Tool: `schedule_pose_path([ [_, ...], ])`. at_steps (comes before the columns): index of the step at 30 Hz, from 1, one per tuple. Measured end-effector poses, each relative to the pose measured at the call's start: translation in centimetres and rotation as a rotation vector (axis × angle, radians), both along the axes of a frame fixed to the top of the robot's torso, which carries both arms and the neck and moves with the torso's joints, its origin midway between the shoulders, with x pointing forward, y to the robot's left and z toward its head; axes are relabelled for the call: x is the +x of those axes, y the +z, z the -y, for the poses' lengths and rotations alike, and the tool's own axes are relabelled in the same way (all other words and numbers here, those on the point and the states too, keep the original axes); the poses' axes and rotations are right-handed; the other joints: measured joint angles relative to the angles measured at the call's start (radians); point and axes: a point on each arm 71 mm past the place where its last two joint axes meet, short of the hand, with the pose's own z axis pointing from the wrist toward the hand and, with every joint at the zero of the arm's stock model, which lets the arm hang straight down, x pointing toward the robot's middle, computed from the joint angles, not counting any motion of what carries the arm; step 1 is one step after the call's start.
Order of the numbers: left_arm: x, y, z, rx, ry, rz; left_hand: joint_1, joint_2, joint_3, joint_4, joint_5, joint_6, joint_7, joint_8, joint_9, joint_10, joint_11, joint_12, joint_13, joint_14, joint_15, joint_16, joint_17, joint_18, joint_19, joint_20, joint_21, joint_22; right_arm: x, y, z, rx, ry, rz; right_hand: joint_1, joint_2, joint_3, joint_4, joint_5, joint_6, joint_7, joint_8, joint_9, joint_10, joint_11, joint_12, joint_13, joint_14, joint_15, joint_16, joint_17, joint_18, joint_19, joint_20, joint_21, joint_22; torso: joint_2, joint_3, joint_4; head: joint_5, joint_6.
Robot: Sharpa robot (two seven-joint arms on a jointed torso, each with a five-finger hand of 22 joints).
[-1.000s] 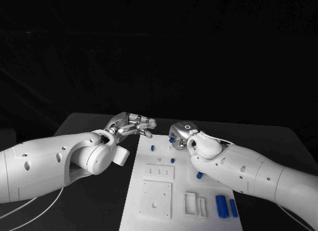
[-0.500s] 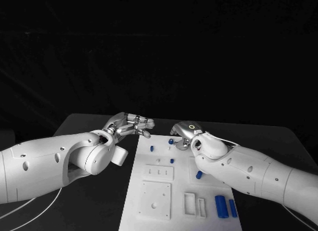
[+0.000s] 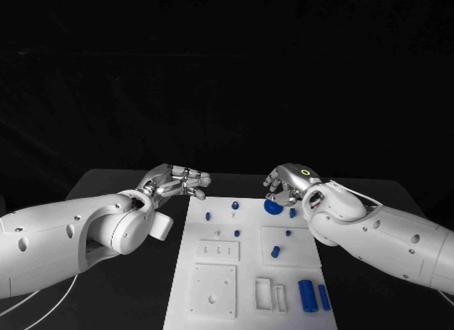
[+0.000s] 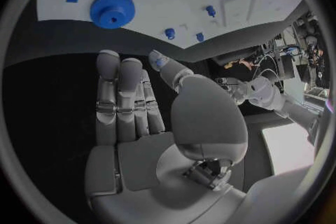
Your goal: Assemble the parts on the task board
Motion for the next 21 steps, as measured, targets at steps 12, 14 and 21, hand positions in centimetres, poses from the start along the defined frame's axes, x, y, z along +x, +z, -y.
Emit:
schedule_pose_path([
  [12,0.1,-0.1,-0.3,0.003,0.008,0.0,0.0,0.0,0.0,0.0,0.0,0.0,0.0,0.0,0.0,0.0,0.0,0.0,0.0,0.0,0.0,0.0,0.0,0.0,0.0,0.0,0.0,0.0,1.2,-0.8,4.3,0.029,-0.08,-0.15,0.033,0.033,-0.287,0.036,0.1,-0.044,-0.002,-0.001,0.001,-0.167,-0.018,0.938,0.943,-0.02,-0.023,0.149,0.324,-0.038,-0.001,-0.03,0.223,0.127,0.002,0.0047,-0.0086,-0.01,0.001],
  [14,0.2,-0.1,-0.3,0.004,0.008,0.0,0.0,0.0,0.0,0.0,0.0,0.0,0.0,0.0,0.0,0.0,0.0,0.0,0.0,0.0,0.0,0.0,0.0,0.0,0.0,0.0,0.0,0.0,1.5,-1.1,4.5,0.03,-0.085,-0.169,0.033,0.033,-0.297,0.046,0.1,-0.052,-0.001,-0.001,0.001,-0.15,-0.015,0.991,0.997,-0.016,-0.019,0.159,0.379,-0.038,0.0,-0.022,0.248,0.128,0.002,0.0042,-0.0086,-0.013,0.001],
  [21,0.2,-0.1,-0.3,0.005,0.008,0.0,0.0,0.0,0.0,0.0,0.0,0.0,0.0,0.0,0.0,0.0,0.0,0.0,0.0,0.0,0.0,0.0,0.0,0.0,0.0,0.0,0.0,0.0,2.3,-1.9,3.9,0.035,-0.077,-0.221,0.037,0.037,-0.311,0.06,0.108,-0.073,0.005,-0.001,0.001,-0.134,-0.013,1.029,1.052,-0.007,-0.01,0.15,0.479,-0.038,0.0,-0.022,0.271,0.128,0.003,0.0031,-0.0071,-0.018,-0.001],
])
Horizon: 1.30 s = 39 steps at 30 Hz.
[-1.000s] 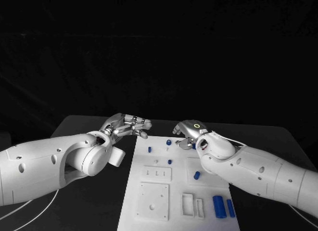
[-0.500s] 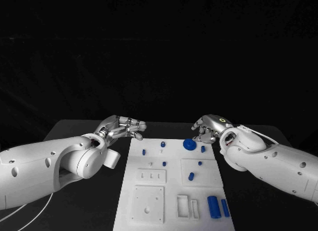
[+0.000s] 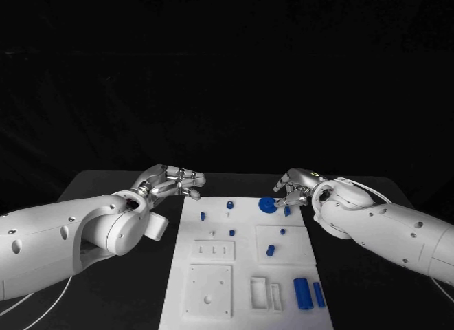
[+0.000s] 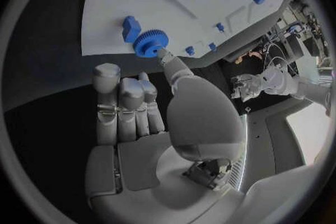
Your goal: Assemble the parts on the task board
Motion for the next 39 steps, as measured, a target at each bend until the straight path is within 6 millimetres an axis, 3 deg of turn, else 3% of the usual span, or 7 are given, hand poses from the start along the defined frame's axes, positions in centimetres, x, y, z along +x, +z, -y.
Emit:
schedule_pose_path([
  [14,0.1,0.0,0.1,0.002,-0.001,0.0,0.0,0.0,0.0,0.0,0.0,0.0,0.0,0.0,0.0,0.0,0.0,0.0,0.0,0.0,0.0,0.0,0.0,0.0,0.0,0.0,0.0,0.0,0.9,-1.2,-0.7,0.002,0.004,-0.032,0.005,0.005,0.006,-0.006,0.004,0.0,0.0,0.0,0.0,0.013,-0.003,0.034,0.034,0.007,0.0,0.004,0.045,0.0,-0.004,0.003,0.047,0.0,0.001,-0.0012,0.0021,0.0,-0.007],
  [39,0.1,0.0,0.2,0.005,-0.004,0.002,0.0,0.0,0.0,0.0,0.0,0.0,0.0,0.0,0.0,0.0,0.0,0.0,0.0,0.0,0.0,0.0,-0.001,0.0,0.0,0.0,0.0,0.0,1.4,-2.1,-1.5,-0.016,0.011,-0.062,-0.005,0.016,0.008,-0.004,0.004,0.001,-0.001,0.0,0.0,0.014,-0.003,0.034,0.035,0.007,0.0,0.004,0.053,0.0,-0.004,0.003,0.056,0.0,0.0,-0.0007,-0.0004,0.005,-0.013],
])
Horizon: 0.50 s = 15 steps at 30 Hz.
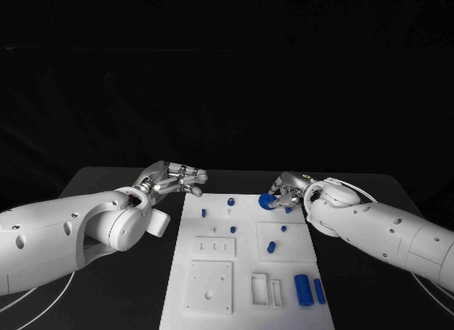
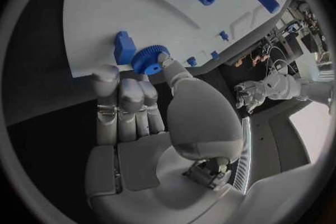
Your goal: Assemble the parts on the task board
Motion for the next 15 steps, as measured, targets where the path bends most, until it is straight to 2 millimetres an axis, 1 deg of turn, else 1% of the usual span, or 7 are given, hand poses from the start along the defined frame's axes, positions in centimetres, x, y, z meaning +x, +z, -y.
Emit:
schedule_pose_path([
  [2,0.0,0.0,0.02,0.0,-0.001,0.0,0.0,0.0,0.0,0.0,0.0,0.0,0.0,0.0,0.0,0.0,0.0,0.0,0.0,0.0,0.0,0.0,0.0,0.0,0.0,0.0,0.0,0.0,0.0,-0.04,-0.04,-0.002,0.002,-0.003,-0.001,0.001,0.002,0.002,0.005,0.004,-0.004,0.0,0.0,0.0,0.0,0.0,0.002,0.0,0.0,0.0,0.002,0.0,0.0,0.0,0.002,0.0,0.0,0.0001,-0.0002,0.0,-0.001],
  [5,0.01,0.0,0.06,0.001,-0.002,0.0,0.0,0.0,0.0,0.0,0.0,0.0,0.0,0.0,0.0,0.0,0.0,0.0,0.0,0.0,0.0,0.0,0.0,0.0,0.0,0.0,0.0,0.0,0.03,-0.05,-0.08,-0.004,0.003,-0.007,-0.001,0.001,-0.001,0.005,0.012,0.005,-0.004,0.0,0.0,0.0,0.0,0.0,0.002,0.0,0.0,0.0,0.002,0.0,0.0,0.0,0.005,0.0,0.0,0.0,-0.0001,0.0,-0.001],
  [6,0.01,0.0,0.07,0.001,-0.002,0.0,0.0,0.0,0.0,0.0,0.0,0.0,0.0,0.0,0.0,0.0,0.0,0.0,0.0,0.0,0.0,0.0,0.0,0.0,0.0,0.0,0.0,0.0,0.05,-0.06,-0.07,-0.005,0.003,-0.008,-0.006,0.006,0.0,0.005,0.016,0.005,-0.004,0.0,-0.001,0.0,0.0,0.0,0.002,0.0,0.0,0.0,0.002,0.0,0.0,0.0,0.005,0.0,0.0,0.0,0.0001,0.0,-0.002],
  [9,0.02,0.0,0.09,0.001,-0.003,0.0,0.0,0.0,0.0,0.0,0.0,0.0,0.0,0.0,0.0,0.0,0.0,0.0,0.0,0.0,0.0,0.0,0.0,0.0,0.0,0.0,0.0,0.001,0.09,-0.04,-0.07,-0.008,0.003,-0.012,-0.01,0.001,-0.01,0.015,0.038,0.005,-0.005,-0.001,-0.001,0.0,0.0,0.0,0.002,0.0,0.0,0.005,0.007,0.0,0.0,0.0,0.007,0.0,0.0,-0.0002,0.0004,0.001,-0.003],
  [10,0.02,0.0,0.09,0.001,-0.003,0.0,0.0,0.0,0.0,0.0,0.0,0.0,0.0,0.0,0.0,0.0,0.0,0.0,0.0,0.0,0.0,0.0,0.0,0.0,0.0,0.0,0.0,0.001,0.12,-0.03,-0.07,-0.009,0.004,-0.014,-0.012,-0.001,-0.014,0.019,0.047,0.005,-0.005,-0.001,-0.001,0.0,0.0,0.0,0.002,0.0,0.0,0.005,0.009,0.0,0.0,0.0,0.01,0.0,0.0,-0.0003,0.0004,0.001,-0.003],
  [13,0.02,-0.01,0.1,0.002,-0.004,0.0,0.0,0.0,0.0,0.0,0.0,0.0,0.0,0.0,0.0,0.0,0.0,0.0,0.0,0.0,0.0,0.0,0.0,0.0,0.0,0.0,0.0,0.001,0.18,0.02,-0.14,-0.012,0.006,-0.017,-0.017,0.004,-0.023,0.019,0.079,0.005,-0.005,-0.001,-0.002,0.0,0.0,0.0,0.002,0.0,0.0,0.005,0.012,0.0,0.0,0.0,0.01,0.0,0.0,-0.0004,0.0007,0.002,-0.005],
  [15,0.02,-0.01,0.11,0.002,-0.004,0.0,0.0,0.0,0.0,0.0,0.0,0.0,0.0,0.0,0.0,0.0,0.0,0.0,0.0,0.0,0.0,0.0,0.0,0.0,0.0,0.0,0.0,0.001,0.21,0.03,-0.2,-0.014,0.007,-0.018,-0.026,-0.003,-0.035,0.021,0.121,0.001,-0.001,-0.002,-0.003,0.0,0.0,0.0,0.001,0.0,0.0,0.006,0.015,0.0,0.0,0.0,0.01,0.0,0.001,-0.0004,0.001,0.003,-0.006],
])
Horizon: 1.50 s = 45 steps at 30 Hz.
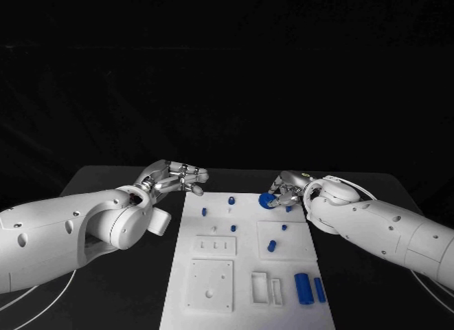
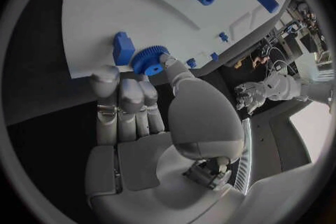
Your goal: Assemble the parts on the task board
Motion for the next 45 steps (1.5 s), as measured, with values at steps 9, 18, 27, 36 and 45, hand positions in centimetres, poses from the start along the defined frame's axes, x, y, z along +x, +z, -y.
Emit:
schedule_pose_path([
  [9,0.0,0.0,0.0,0.001,-0.001,-0.001,0.0,0.0,0.0,0.0,0.0,0.0,0.0,0.0,0.0,0.0,0.0,0.0,0.0,0.0,0.0,0.0,0.0,0.0,0.0,0.0,0.0,0.001,0.0,0.0,-0.3,-0.009,0.011,0.0,-0.036,-0.007,0.029,-0.018,0.21,0.007,-0.007,-0.005,0.0,0.0,0.0,0.0,0.003,0.007,0.0,0.014,0.019,0.0,0.0,0.0,0.013,0.0,0.0,0.0003,0.0009,0.003,-0.006],
  [18,0.0,0.0,0.1,0.003,-0.004,-0.002,0.0,0.0,0.0,0.0,0.0,0.0,0.0,0.0,0.0,0.0,0.0,0.0,0.0,0.0,0.0,0.0,0.0,0.0,0.0,0.0,0.0,0.001,-0.4,-0.1,-1.0,-0.037,0.034,0.015,-0.097,-0.019,0.264,-0.096,0.219,0.081,-0.03,-0.004,-0.002,0.013,-0.013,0.006,0.017,0.013,-0.005,0.017,0.029,0.0,0.0,0.0,0.04,0.0,-0.001,0.0005,-0.0012,0.006,-0.008],
  [27,0.0,0.0,0.0,0.004,-0.002,-0.003,0.0,0.0,-0.003,-0.003,0.0,0.0,0.0,0.0,0.0,0.0,0.0,0.0,0.0,0.0,0.0,0.0,0.0,0.0,0.0,0.0,0.0,0.003,-0.6,-0.1,-1.2,-0.069,0.047,0.035,-0.102,0.0,0.301,-0.104,0.139,0.082,-0.03,-0.004,-0.002,0.019,-0.018,0.012,0.023,0.015,-0.007,0.017,0.031,0.0,0.004,-0.004,0.05,0.0,-0.002,0.001,-0.0007,0.005,-0.007],
  [36,0.0,0.0,0.0,0.004,-0.003,-0.004,0.0,0.0,-0.003,-0.003,0.0,0.0,0.0,0.0,0.0,0.0,0.0,0.0,0.0,0.0,0.0,0.0,0.0,0.0,0.0,0.0,0.0,0.002,-1.2,-0.2,-1.7,-0.069,0.059,0.064,-0.087,0.014,0.223,-0.062,0.064,0.094,-0.031,-0.001,-0.002,0.029,-0.025,0.017,0.032,0.014,-0.014,0.017,0.034,0.0,0.002,-0.006,0.059,0.0,-0.001,0.001,-0.0012,0.009,-0.006],
  [45,0.0,0.0,-0.1,0.005,-0.002,-0.004,0.0,0.0,-0.003,-0.003,0.0,0.0,0.0,0.0,0.0,0.0,0.0,0.0,0.0,0.0,0.0,0.0,0.0,0.0,0.0,0.0,0.0,0.004,-2.9,0.6,-3.6,-0.043,0.115,0.107,-0.078,0.005,0.209,-0.042,0.06,0.101,-0.032,0.0,-0.002,0.033,-0.025,0.021,0.036,0.014,-0.014,0.022,0.036,0.0,0.004,-0.011,0.073,0.0,-0.002,0.0004,-0.0012,0.017,-0.004],
])
